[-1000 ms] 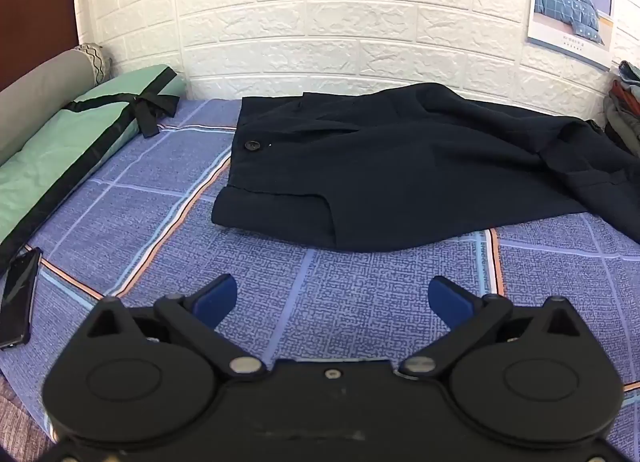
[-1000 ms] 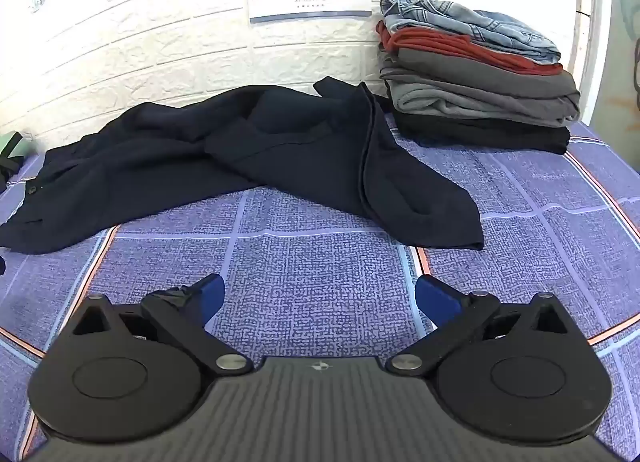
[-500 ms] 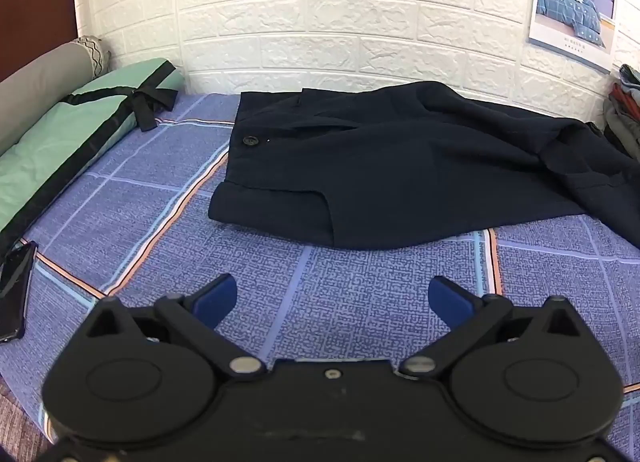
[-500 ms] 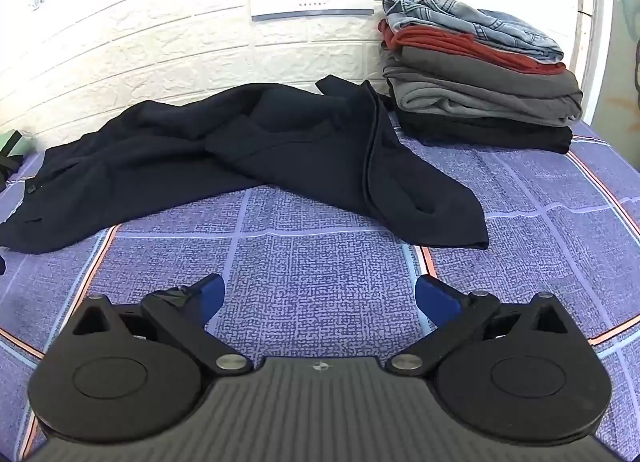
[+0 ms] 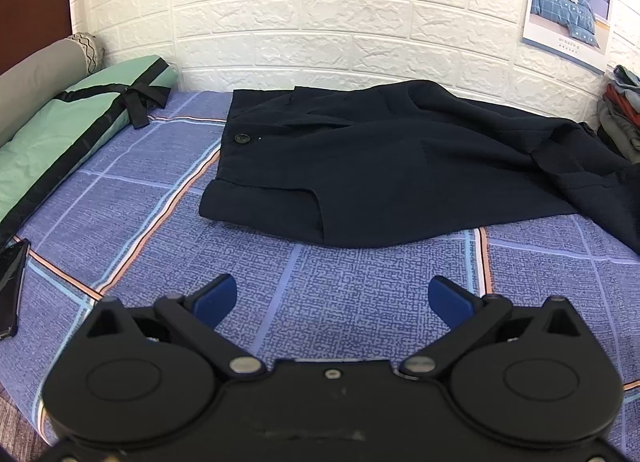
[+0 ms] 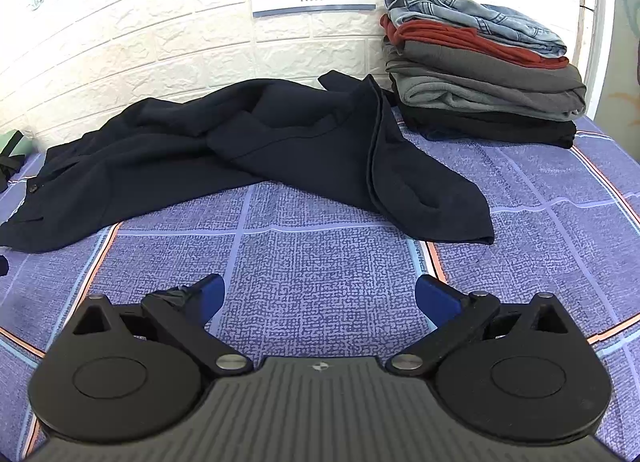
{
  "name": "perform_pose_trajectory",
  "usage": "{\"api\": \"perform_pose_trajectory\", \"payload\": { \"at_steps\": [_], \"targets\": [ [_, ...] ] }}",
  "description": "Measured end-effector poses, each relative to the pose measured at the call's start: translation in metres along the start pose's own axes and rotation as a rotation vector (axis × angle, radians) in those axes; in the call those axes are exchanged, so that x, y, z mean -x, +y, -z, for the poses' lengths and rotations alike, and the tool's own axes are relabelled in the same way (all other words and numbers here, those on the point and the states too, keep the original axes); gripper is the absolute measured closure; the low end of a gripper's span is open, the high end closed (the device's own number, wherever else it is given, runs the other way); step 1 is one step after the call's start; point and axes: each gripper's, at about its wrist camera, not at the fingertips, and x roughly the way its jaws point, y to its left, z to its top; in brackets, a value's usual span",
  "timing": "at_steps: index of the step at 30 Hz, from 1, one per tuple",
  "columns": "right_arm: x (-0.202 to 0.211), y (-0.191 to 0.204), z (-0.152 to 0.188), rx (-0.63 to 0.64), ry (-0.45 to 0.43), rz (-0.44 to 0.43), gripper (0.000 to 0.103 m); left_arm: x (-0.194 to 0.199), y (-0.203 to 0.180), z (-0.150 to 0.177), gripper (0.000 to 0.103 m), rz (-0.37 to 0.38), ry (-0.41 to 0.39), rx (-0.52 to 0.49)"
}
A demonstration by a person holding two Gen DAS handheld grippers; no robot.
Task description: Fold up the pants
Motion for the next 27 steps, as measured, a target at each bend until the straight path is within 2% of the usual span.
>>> {"api": "perform_pose_trajectory", "payload": {
  "at_steps": [27],
  "targets": [
    [-0.0018,0.0078,-0.0022,0.040,0.008,-0.015,0.000,-0.0011,0.0003,-0.0042,0.000,0.016,0.009,-0.004]
  ]
}}
